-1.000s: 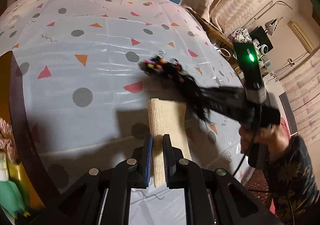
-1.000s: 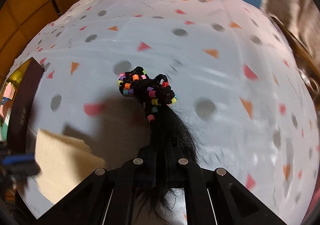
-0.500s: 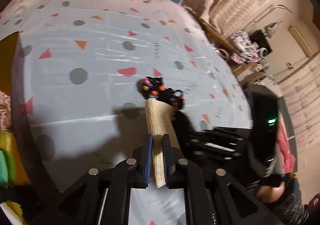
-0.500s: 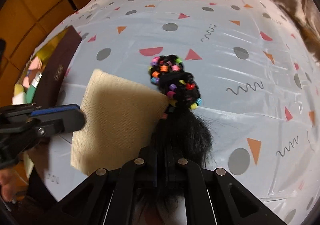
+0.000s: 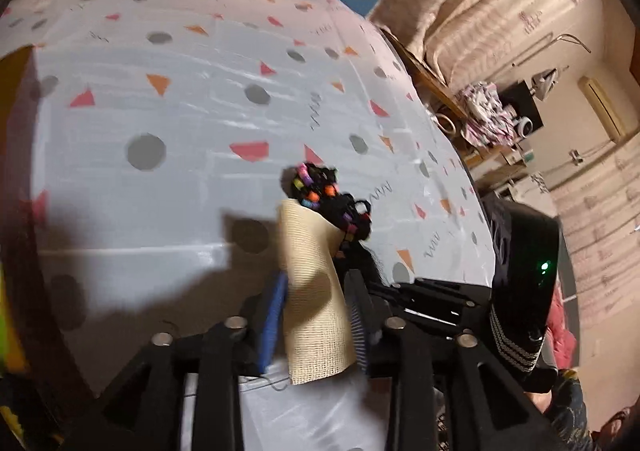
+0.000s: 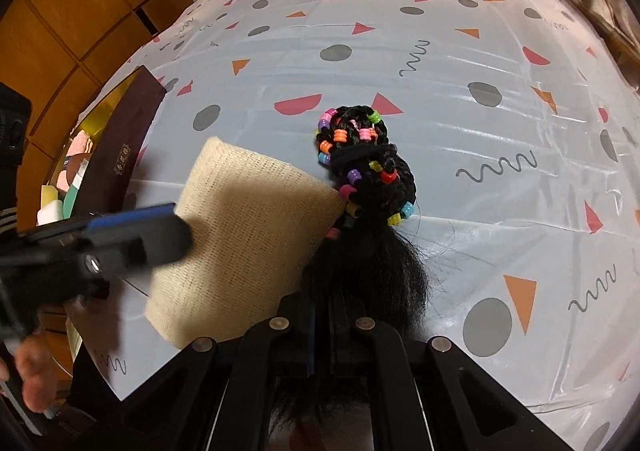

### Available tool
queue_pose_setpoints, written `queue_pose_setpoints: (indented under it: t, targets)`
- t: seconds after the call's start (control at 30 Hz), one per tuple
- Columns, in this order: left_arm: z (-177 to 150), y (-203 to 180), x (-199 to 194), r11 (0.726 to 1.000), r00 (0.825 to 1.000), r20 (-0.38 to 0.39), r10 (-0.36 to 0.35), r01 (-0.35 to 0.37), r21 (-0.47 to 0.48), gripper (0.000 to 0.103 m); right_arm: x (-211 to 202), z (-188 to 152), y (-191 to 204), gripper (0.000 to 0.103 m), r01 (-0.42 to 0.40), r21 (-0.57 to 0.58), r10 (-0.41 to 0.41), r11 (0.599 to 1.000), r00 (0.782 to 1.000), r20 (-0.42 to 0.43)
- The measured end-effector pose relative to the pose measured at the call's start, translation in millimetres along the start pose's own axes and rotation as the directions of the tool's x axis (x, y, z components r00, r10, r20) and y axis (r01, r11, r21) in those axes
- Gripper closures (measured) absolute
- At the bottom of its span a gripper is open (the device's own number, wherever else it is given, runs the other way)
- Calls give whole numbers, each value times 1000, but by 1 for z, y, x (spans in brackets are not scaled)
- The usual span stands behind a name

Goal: Organize soft objects
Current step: 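Carry the beige cloth toward the tray with the left gripper while the right gripper holds the hairpiece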

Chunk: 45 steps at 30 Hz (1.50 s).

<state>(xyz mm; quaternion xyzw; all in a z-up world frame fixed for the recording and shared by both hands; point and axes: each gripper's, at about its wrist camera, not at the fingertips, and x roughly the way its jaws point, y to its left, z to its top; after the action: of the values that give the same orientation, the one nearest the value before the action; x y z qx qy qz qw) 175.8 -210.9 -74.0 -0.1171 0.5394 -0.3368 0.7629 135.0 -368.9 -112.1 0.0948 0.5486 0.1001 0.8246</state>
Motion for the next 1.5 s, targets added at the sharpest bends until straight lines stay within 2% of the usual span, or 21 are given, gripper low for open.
queue_pose_setpoints:
  t: [0.1, 0.17, 0.37, 0.5, 0.7, 0.93, 1.1, 1.3, 1.5]
  targets:
    - [-3, 1, -1, 1000, 1000, -7, 8, -8, 16, 90, -1, 0, -1, 99, 5, -11, -5, 1000, 1000, 0]
    - [-6, 3, 0, 1000, 1000, -6, -19, 19, -5, 90, 0, 0, -1, 99, 9, -12, -9, 1000, 1000, 1]
    - [-5, 5, -5, 999, 1000, 20, 19, -18, -47, 94, -1, 2, -2, 99, 2, 1, -2, 1000, 1000, 8]
    - [-9, 2, -15, 999, 998, 35, 47, -47, 1, 95, -5, 3, -6, 99, -11, 26, 10, 1000, 1000, 24]
    - [-13, 9, -29, 997, 995, 66, 72, -72, 6, 95, -7, 3, -4, 99, 17, 22, -17, 1000, 999, 35]
    - [-15, 4, -55, 995, 987, 136, 83, -89, 41, 95, -4, 4, -4, 99, 49, 4, -49, 999, 998, 35]
    - [-15, -2, -77, 993, 977, 193, 88, -101, 63, 95, -2, 4, -1, 99, 70, -23, -69, 997, 997, 36]
    - [-17, 8, -116, 994, 962, 256, 92, -103, 28, 95, -2, 5, 0, 99, 86, -42, -85, 995, 996, 37]
    - [-22, 40, -171, 989, 932, 331, 149, -146, -34, 95, -1, 6, -1, 99, 90, -53, -88, 995, 995, 35]
